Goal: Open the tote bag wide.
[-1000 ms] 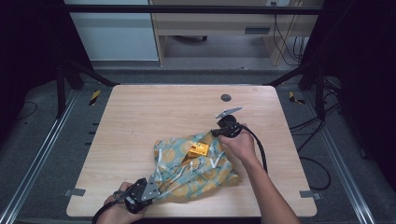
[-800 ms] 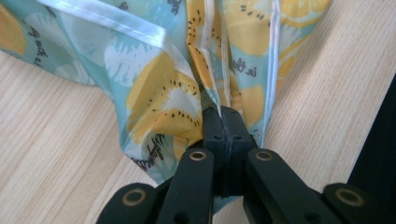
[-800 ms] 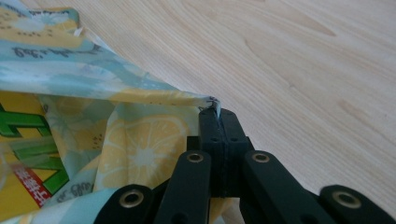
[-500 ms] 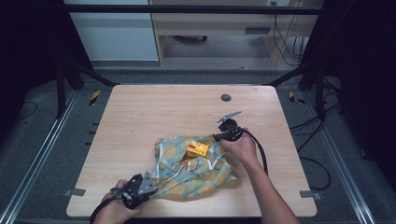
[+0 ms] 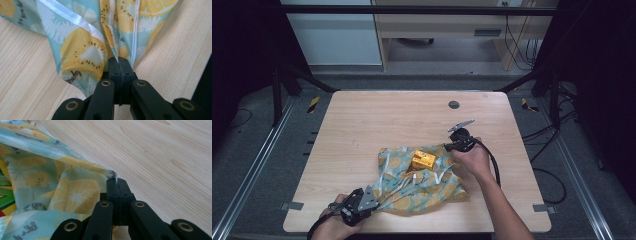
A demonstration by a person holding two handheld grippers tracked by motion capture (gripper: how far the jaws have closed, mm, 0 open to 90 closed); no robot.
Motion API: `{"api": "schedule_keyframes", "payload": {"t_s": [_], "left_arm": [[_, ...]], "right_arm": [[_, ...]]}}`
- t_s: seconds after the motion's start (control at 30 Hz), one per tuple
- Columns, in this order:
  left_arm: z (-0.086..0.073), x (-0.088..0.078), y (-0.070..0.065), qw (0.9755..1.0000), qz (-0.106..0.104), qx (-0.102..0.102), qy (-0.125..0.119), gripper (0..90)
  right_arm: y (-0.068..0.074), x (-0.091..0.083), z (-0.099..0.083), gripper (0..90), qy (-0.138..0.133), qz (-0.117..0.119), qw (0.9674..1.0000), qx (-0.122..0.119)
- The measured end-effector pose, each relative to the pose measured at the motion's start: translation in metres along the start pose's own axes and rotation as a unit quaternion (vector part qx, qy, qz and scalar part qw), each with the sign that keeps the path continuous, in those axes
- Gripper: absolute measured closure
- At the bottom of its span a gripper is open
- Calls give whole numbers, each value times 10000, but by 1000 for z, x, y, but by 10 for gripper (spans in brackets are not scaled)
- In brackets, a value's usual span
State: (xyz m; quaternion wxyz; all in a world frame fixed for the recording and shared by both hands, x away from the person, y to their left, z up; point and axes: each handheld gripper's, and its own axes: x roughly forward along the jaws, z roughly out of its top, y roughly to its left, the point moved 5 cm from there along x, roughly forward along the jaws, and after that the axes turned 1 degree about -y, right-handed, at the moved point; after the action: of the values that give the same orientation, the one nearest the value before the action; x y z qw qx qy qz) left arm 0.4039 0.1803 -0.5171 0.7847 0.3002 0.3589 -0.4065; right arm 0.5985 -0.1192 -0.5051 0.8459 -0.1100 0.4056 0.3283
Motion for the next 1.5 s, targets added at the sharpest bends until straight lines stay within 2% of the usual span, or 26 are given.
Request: {"api": "schedule_keyframes", "payload": {"t_s": [0.07, 0.2, 0.3, 0.33, 0.5, 0.67, 0.7, 0.8, 0.87, 0.93, 1.03, 1.1, 1.13, 1.17, 1.23, 1.27, 1.3, 1.33, 1.37, 1.47, 1.5], "left_arm": [[-2, 1, 3, 10000, 69, -38, 47, 900], [-3, 0, 3, 10000, 34, -60, 54, 900], [-3, 1, -2, 10000, -45, -21, 66, 900], [-2, 1, -6, 9999, -104, 59, 125, 900], [1, 2, -15, 9997, -181, 106, 117, 900], [5, 3, -25, 9989, -465, 54, 90, 900], [6, 3, -27, 9986, -510, 45, 88, 900], [10, 6, -36, 9975, -703, 27, 54, 900], [15, 7, -44, 9974, -702, 139, 35, 900], [16, 8, -46, 9975, -687, 164, 41, 900], [18, 7, -46, 9986, -490, 168, -74, 872], [19, 2, -43, 9988, -423, 103, -211, 810], [21, -1, -41, 9985, -425, 96, -326, 737], [23, -4, -40, 9983, -374, 49, -454, 737], [25, -10, -36, 9979, -248, -4, -603, 653], [28, -15, -34, 9967, -237, -136, -765, 588], [28, -15, -34, 9967, -237, -136, -765, 549], [32, -19, -33, 9945, -323, -238, -969, 524], [32, -19, -33, 9945, -323, -238, -969, 522], [42, -28, -20, 9940, 50, -198, -1074, 489], [42, -28, -20, 9940, 50, -198, -1074, 471]], "right_arm": [[-1, 2, -1, 900, 90, -78, 9999, 31], [-5, 5, -5, 900, 127, -94, 9999, 51], [-7, 4, -7, 900, 142, -145, 9998, 78], [-10, 3, -7, 900, 119, -202, 9997, 86], [-16, 0, -6, 900, 56, -273, 9996, 90], [-21, -1, 4, 900, 3, -348, 9994, -38], [-21, 0, 7, 900, -34, -333, 9994, 12], [-21, 4, 15, 900, 26, -426, 9989, -184], [-20, 5, 19, 900, -40, -426, 9989, -202], [-20, 6, 20, 900, -7, -448, 9988, -185], [-16, 6, 18, 900, 29, -394, 9987, -321], [-15, 0, 19, 813, -94, -409, 9985, -364], [-15, -10, 21, 724, -312, -427, 9983, -256], [-15, -10, 21, 724, -312, -427, 9983, -256], [-14, -22, 23, 611, -405, -555, 9973, -247], [-11, -34, 25, 545, -576, -583, 9963, -265], [-11, -34, 25, 545, -576, -583, 9963, -265], [-7, -46, 27, 450, -698, -674, 9950, -254], [-7, -46, 27, 450, -698, -674, 9950, -254], [3, -68, 28, 375, -910, -688, 9932, -216], [3, -68, 28, 375, -910, -688, 9932, -216]]}}
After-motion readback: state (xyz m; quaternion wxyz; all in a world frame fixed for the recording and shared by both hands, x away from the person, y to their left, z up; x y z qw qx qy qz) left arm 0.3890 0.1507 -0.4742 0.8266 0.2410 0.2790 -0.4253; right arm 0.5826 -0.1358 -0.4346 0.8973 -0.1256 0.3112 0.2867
